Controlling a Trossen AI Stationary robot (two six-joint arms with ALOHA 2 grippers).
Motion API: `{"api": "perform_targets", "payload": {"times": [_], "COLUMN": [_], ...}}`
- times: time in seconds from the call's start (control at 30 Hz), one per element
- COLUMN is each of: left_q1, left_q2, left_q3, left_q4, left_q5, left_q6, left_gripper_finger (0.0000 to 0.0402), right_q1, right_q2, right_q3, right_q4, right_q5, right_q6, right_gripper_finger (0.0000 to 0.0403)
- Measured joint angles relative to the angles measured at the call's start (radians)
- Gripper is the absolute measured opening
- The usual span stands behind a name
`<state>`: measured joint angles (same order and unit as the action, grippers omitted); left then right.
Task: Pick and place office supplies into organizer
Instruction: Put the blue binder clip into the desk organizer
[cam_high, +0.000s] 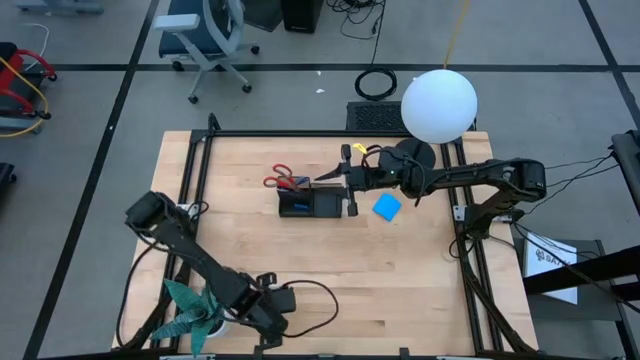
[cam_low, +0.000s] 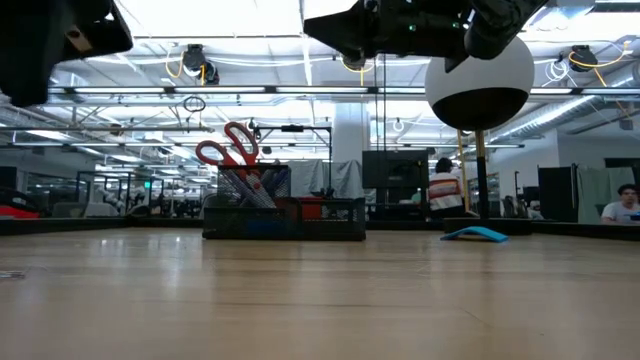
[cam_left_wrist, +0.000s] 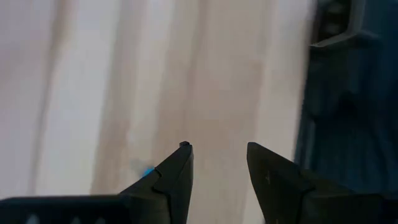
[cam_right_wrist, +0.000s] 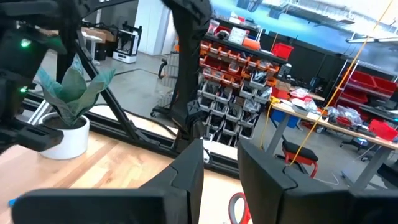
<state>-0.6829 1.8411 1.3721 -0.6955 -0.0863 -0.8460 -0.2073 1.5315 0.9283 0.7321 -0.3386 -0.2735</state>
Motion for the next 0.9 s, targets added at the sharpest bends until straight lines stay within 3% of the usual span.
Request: {"api": "perform_targets", "payload": {"times": [0.13,0.53,0.9], "left_q1": [0.000,0.026,0.053], "left_q2": [0.055,0.114,0.113], "left_q3": [0.073,0.077,0.077], "left_q4": [-0.057,-0.272,-0.207], "left_q5": [-0.020,0.048,0.069], "left_q6": [-0.138,-0.431,-0.309], "left_gripper_finger": [0.0159,0.0159,0.0159], "right_q1": [0.000,0.000,0.000], "right_q2": [-0.028,-0.117,-0.116], "right_q3": [0.000,0.001,0.001], "right_q4": [-0.036,-0.140,-0.173], "right_q5": [0.000,0.001,0.001], "right_q6": [-0.001,-0.027,0.004], "right_gripper_finger": [0.0089,0.0089,0.0089]}}
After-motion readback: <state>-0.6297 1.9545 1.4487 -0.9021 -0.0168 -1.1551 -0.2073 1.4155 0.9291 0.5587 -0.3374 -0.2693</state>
